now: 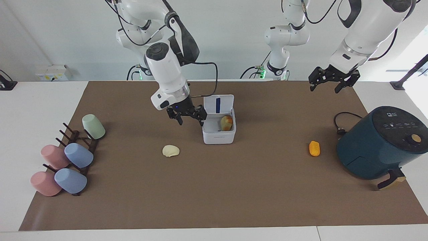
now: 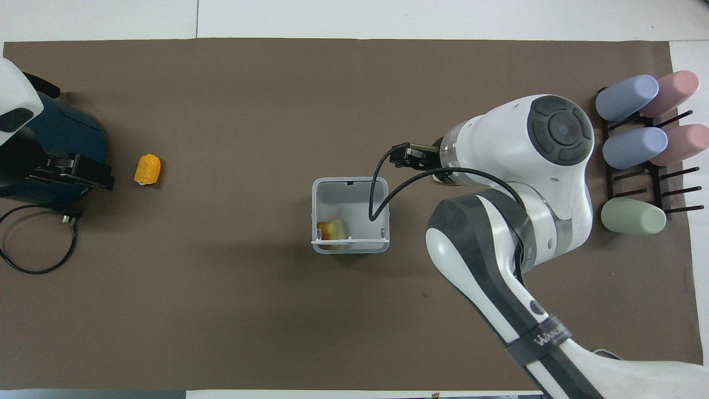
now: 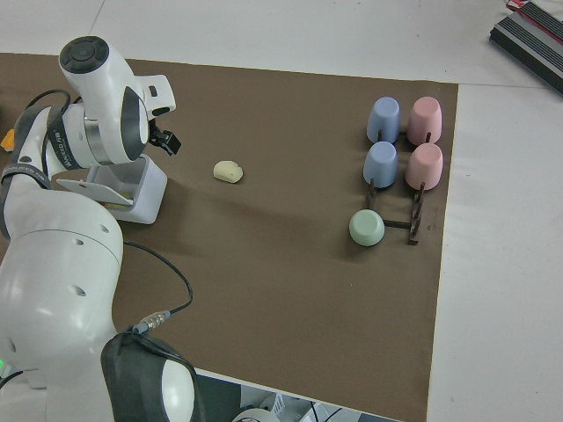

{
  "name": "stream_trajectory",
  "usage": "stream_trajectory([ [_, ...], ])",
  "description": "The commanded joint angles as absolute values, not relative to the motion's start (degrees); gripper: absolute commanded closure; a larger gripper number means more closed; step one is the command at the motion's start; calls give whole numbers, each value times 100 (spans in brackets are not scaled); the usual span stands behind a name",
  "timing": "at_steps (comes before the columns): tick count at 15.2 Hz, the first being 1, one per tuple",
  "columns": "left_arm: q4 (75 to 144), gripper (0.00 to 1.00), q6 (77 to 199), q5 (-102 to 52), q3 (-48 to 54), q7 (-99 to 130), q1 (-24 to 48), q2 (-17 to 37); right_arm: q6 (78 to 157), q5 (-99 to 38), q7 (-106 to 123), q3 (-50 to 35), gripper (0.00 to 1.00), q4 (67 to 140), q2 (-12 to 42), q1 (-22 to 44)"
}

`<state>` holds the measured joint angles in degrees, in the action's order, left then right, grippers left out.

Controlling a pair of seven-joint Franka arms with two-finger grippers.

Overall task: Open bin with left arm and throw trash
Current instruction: 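Grasp the cream lump and orange piece with the right and left grippers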

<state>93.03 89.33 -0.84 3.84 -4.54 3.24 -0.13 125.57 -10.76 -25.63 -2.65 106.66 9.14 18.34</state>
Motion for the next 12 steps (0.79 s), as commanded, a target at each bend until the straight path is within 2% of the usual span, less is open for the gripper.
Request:
stream_trajectory([
  [1,10035,0,9788,-149,422,-1070,27,0,13111,-1029,-1418,-325,0,11327,730,1530],
  [3,10186,0,10307,-141,422,-1632,-18,376,13473,-661,-637,-325,0,11636,703,1354],
  [7,10213,0,11309,104,413,-2362,-35,1176,13526,-71,350,-325,0,11637,992,1248],
  [12,10670,0,12497,202,404,-2602,-149,1634,14202,79,1062,-334,0,11637,1695,1248],
])
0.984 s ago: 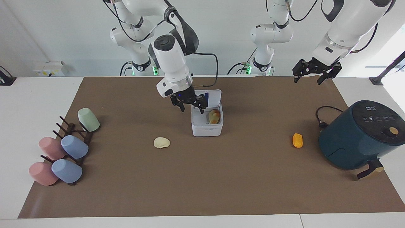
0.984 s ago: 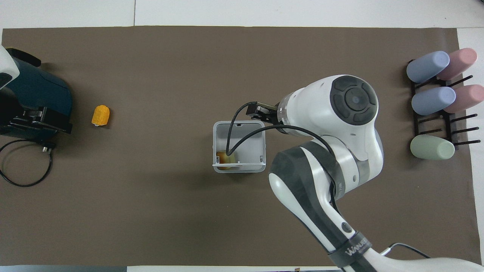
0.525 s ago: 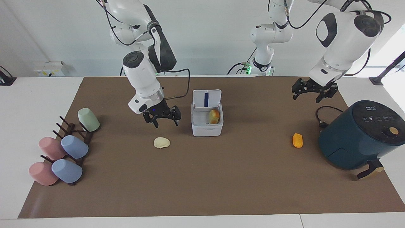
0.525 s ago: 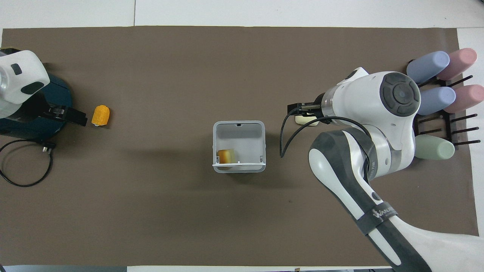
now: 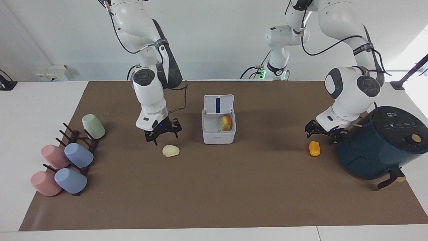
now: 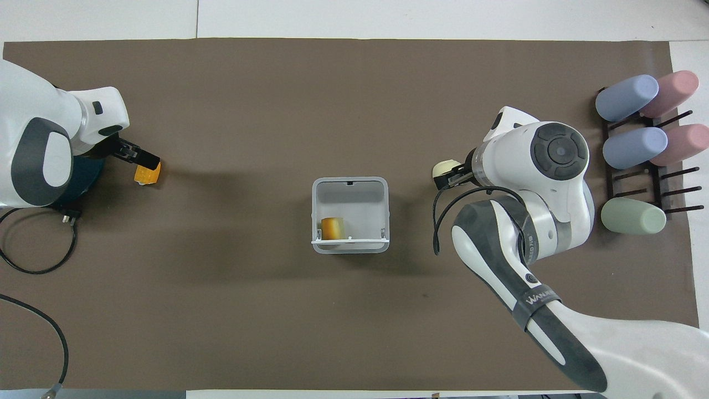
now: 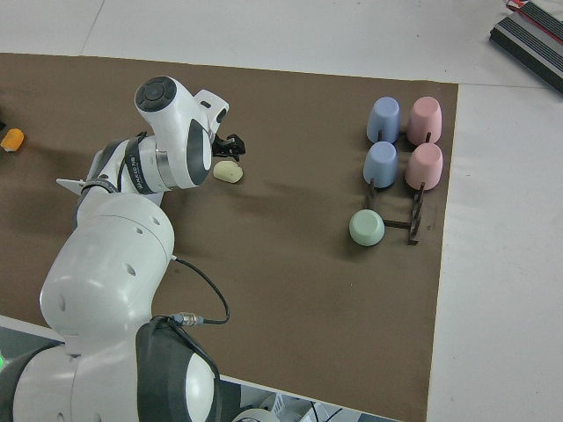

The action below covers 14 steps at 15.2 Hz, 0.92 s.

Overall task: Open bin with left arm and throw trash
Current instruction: 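Grasp the cream lump and orange piece with the right and left grippers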

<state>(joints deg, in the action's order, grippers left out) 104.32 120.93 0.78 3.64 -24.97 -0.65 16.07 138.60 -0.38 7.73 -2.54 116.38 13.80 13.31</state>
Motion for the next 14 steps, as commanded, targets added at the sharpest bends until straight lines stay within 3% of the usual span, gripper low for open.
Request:
stream_trajectory([
  [1,10679,0,12594,202,396,-2610,-158,1739,14247,79,1150,-334,0,11637,1748,1248],
  [2,10679,0,12708,289,387,-2610,-210,1827,14256,79,1264,-334,0,11654,1775,1248],
  [3,10679,0,12752,412,395,-2610,-272,1889,14256,79,1361,-334,14,11654,1801,1248],
  [4,10696,0,12779,439,396,-2610,-272,1916,14256,79,1371,-334,48,11663,1802,1265],
  [5,10809,0,12849,439,387,-2602,-281,1916,14256,79,1371,-343,96,11663,1802,1266],
  [6,10906,0,12963,439,387,-2602,-290,1916,14247,79,1336,-334,100,11654,1802,1300],
  [10,11162,0,13367,439,396,-2540,-334,1968,14177,70,1275,-334,100,11637,1741,1309],
  [12,11206,0,13464,439,396,-2540,-325,1995,13950,70,934,-343,100,11637,1426,1310],
  [13,11232,8,13517,439,396,-2549,-334,1995,13766,70,784,-343,100,11611,1285,1310],
  [14,11232,39,13535,439,396,-2558,-325,1995,13581,53,643,-351,100,11602,1083,1310],
])
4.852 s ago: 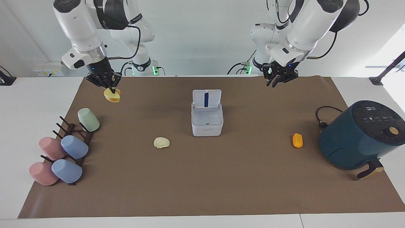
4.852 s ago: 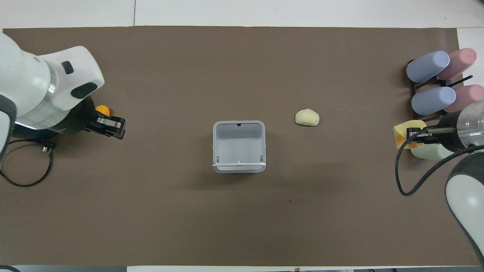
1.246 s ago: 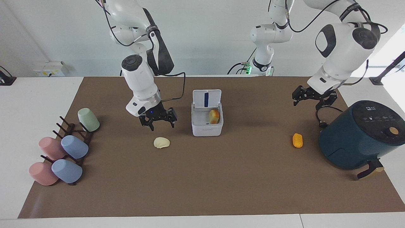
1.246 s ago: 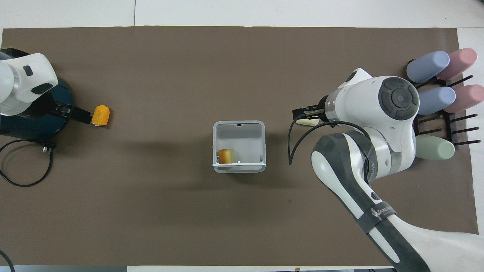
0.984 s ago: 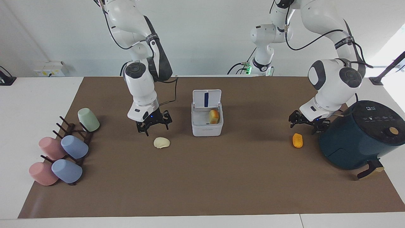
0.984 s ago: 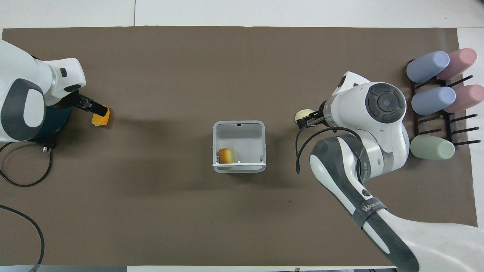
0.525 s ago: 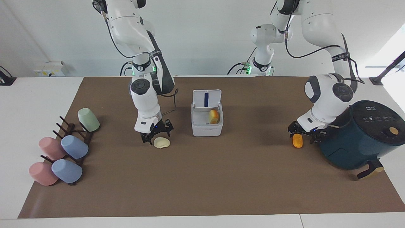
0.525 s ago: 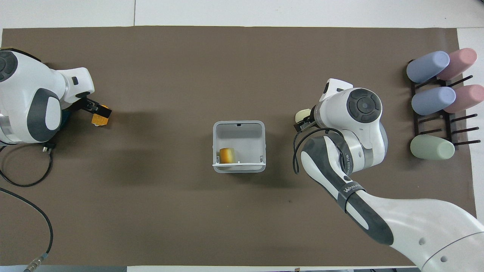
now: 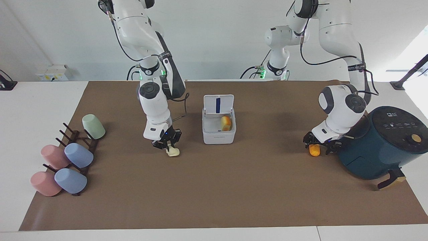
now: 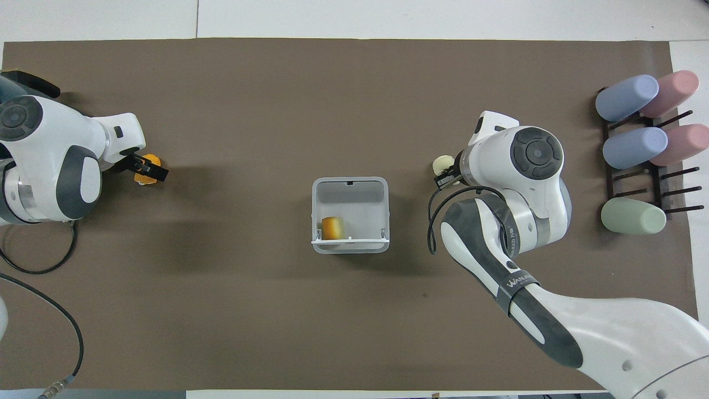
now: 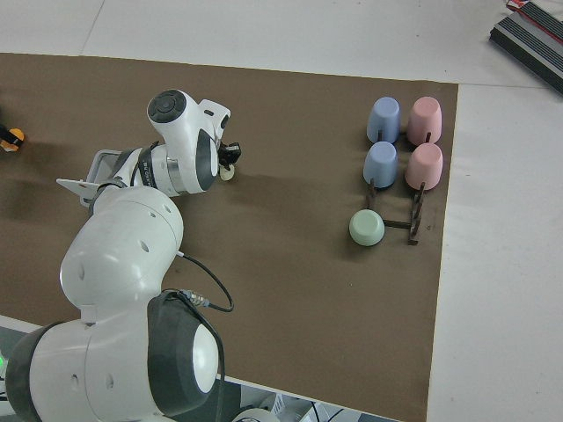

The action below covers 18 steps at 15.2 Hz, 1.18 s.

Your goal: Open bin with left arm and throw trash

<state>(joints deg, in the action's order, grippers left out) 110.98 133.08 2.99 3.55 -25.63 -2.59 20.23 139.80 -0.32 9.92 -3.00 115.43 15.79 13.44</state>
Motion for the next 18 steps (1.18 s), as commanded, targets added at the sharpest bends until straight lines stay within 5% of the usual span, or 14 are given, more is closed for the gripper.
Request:
stream_trajectory([
  [1,11232,80,13526,439,387,-2584,-325,1995,13466,44,529,-352,100,11593,959,1327],
  [2,11224,100,13509,439,387,-2610,-334,1995,13308,-26,379,-360,100,11584,819,1362],
  [5,10734,100,12845,361,404,-2497,-256,1978,13167,-35,-305,-369,100,11418,668,1782],
  [10,8712,100,10172,-438,431,-656,727,1987,13209,-35,-2158,-369,100,11215,703,2679],
  [18,8640,100,9888,-958,483,394,1617,1775,13377,-343,-2751,-439,100,11224,694,3076],
])
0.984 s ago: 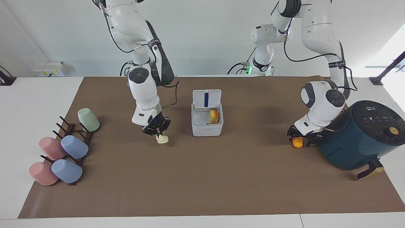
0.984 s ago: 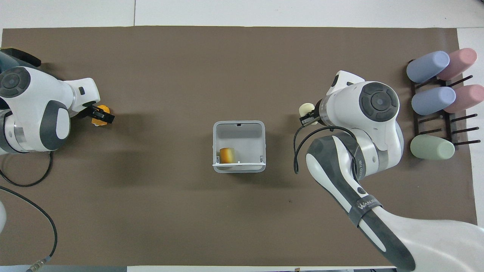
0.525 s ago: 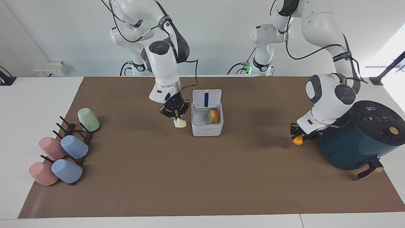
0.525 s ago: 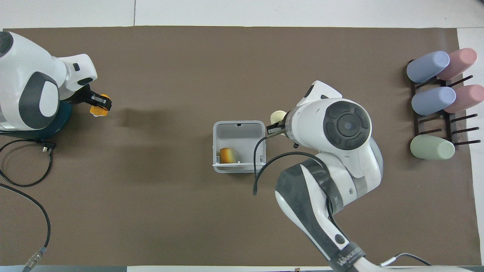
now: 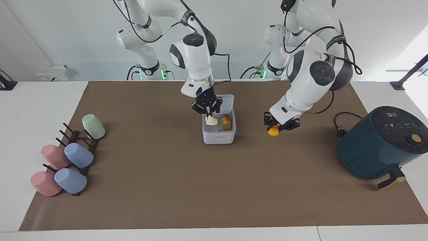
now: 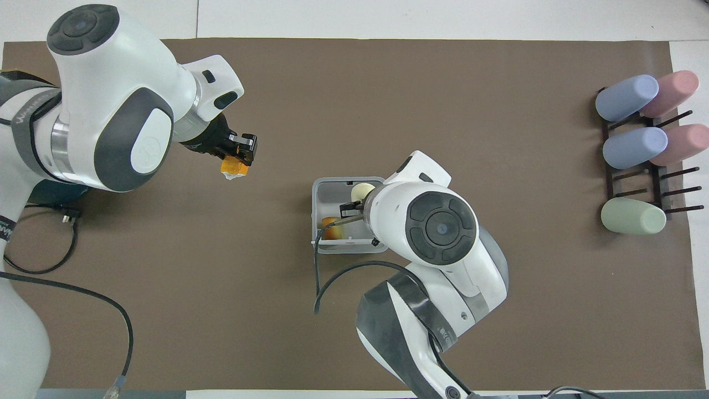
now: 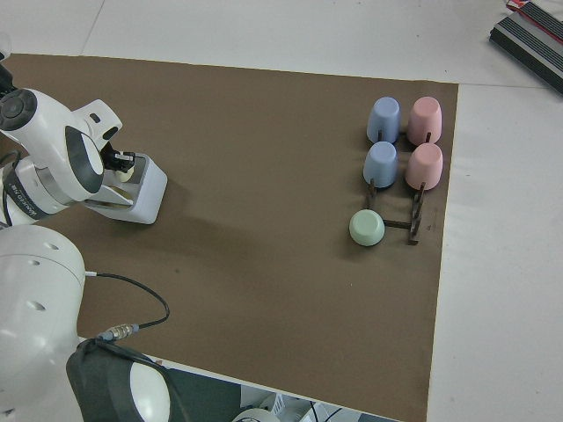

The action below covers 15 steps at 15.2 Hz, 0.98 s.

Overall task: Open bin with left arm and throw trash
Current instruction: 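Bring the orange piece over the bin with the left gripper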

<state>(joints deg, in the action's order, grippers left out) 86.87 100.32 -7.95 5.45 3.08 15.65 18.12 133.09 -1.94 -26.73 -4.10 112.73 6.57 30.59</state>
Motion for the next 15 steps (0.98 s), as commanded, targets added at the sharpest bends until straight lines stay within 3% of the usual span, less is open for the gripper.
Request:
stream_trajectory([
  [1,8640,100,9888,-949,510,465,1643,1775,13377,-343,-2751,-448,56,11224,694,3076],
  [2,8631,100,9888,-958,518,492,1652,1775,13377,-343,-2751,-448,13,11224,694,3076],
  [4,8631,100,9888,-975,527,492,1652,1784,13377,-343,-2768,-448,1,11224,694,3076],
  [9,8631,100,9896,-1124,580,579,1652,1775,13079,-273,-2742,-396,0,11127,607,2971],
  [12,8613,100,10028,-1134,939,1193,1731,1775,12946,-237,-2628,-396,0,11136,457,2322],
  [15,8727,100,10641,-1125,1002,1817,2309,1714,12911,-115,-2497,-378,0,11136,335,1830],
])
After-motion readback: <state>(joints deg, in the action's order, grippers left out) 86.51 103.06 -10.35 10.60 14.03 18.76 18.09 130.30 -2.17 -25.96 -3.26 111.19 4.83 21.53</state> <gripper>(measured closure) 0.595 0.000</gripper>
